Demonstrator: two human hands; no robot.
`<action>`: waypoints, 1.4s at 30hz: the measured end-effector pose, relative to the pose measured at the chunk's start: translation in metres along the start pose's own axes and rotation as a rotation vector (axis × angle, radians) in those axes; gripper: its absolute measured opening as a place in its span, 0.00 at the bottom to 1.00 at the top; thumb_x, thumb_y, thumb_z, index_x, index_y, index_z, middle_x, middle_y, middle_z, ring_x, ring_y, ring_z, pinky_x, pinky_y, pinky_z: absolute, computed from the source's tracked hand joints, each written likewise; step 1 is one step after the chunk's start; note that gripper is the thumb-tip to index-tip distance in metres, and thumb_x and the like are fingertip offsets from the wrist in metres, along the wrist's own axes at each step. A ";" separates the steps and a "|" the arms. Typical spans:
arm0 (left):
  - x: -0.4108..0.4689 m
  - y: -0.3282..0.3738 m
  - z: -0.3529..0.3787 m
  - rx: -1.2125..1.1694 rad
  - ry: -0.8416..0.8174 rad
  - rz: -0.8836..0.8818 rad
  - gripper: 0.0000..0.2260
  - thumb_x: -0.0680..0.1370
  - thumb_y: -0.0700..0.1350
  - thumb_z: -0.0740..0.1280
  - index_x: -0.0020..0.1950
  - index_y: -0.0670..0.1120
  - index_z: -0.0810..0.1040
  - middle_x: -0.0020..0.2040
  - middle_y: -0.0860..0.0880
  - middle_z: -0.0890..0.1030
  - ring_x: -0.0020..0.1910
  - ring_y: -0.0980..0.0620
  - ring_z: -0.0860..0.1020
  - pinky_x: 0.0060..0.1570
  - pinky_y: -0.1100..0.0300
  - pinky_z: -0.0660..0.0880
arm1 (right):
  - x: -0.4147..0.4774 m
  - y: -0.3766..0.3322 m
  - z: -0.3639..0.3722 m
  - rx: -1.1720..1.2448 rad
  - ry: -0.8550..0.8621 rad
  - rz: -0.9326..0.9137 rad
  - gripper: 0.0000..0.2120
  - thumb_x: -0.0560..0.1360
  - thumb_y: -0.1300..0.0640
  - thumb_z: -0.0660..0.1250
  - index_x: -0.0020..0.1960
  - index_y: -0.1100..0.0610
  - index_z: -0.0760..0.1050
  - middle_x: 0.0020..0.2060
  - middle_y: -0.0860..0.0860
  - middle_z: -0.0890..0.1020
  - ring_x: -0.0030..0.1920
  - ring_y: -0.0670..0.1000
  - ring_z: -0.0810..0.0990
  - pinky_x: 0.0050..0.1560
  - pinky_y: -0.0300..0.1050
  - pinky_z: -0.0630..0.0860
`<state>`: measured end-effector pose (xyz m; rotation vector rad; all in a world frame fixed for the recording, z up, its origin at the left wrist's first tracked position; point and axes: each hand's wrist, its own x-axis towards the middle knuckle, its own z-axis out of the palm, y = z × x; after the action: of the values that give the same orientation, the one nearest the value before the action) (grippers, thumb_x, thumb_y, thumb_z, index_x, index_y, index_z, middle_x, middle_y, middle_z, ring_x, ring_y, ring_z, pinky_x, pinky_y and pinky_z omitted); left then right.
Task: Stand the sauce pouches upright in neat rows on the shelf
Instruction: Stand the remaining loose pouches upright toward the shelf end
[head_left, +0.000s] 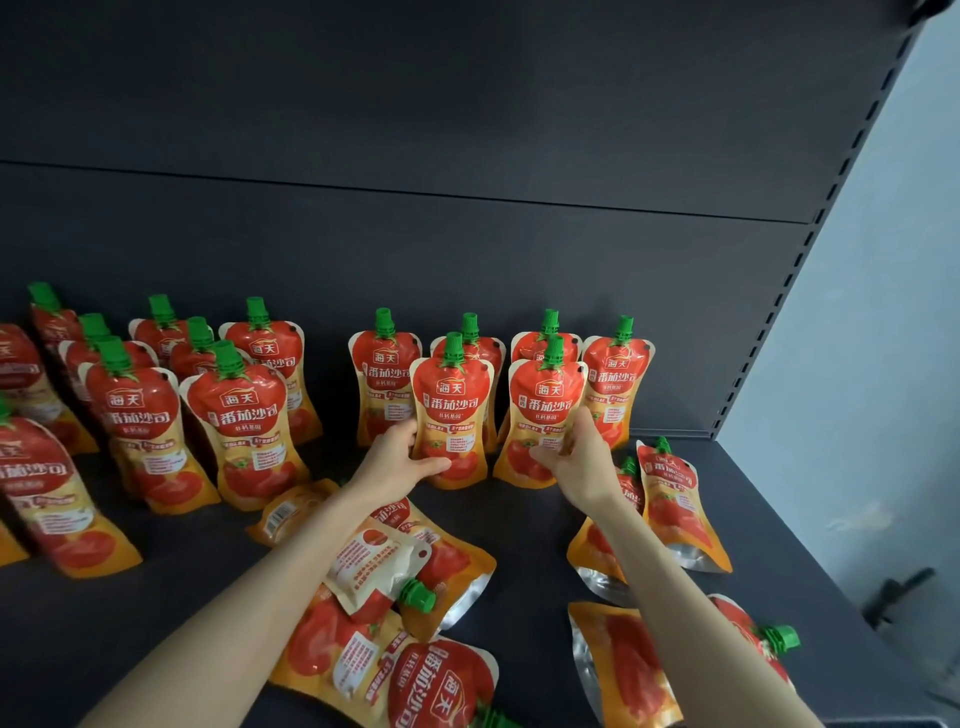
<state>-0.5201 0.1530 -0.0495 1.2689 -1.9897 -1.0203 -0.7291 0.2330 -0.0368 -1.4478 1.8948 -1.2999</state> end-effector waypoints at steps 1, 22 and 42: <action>-0.001 0.001 0.000 0.006 0.008 -0.008 0.25 0.72 0.46 0.71 0.67 0.46 0.69 0.64 0.48 0.76 0.64 0.49 0.73 0.64 0.48 0.71 | 0.000 -0.001 0.000 -0.006 -0.001 0.008 0.22 0.73 0.63 0.69 0.64 0.60 0.64 0.61 0.54 0.76 0.62 0.54 0.75 0.54 0.42 0.73; -0.134 -0.010 -0.040 0.087 0.525 0.151 0.07 0.75 0.41 0.68 0.54 0.45 0.78 0.49 0.51 0.80 0.50 0.57 0.77 0.49 0.65 0.71 | -0.091 -0.049 0.025 -0.138 0.024 -0.198 0.10 0.76 0.57 0.66 0.56 0.58 0.76 0.51 0.53 0.80 0.52 0.50 0.79 0.50 0.43 0.76; -0.187 -0.119 -0.168 0.026 0.842 0.007 0.35 0.69 0.48 0.75 0.69 0.41 0.62 0.64 0.41 0.67 0.65 0.45 0.66 0.61 0.56 0.64 | -0.076 -0.144 0.230 0.078 -0.055 -0.046 0.38 0.73 0.52 0.70 0.75 0.58 0.52 0.73 0.54 0.63 0.73 0.53 0.61 0.70 0.49 0.63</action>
<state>-0.2578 0.2435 -0.0668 1.3906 -1.3440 -0.3385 -0.4491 0.2027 -0.0372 -1.4799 1.7660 -1.3260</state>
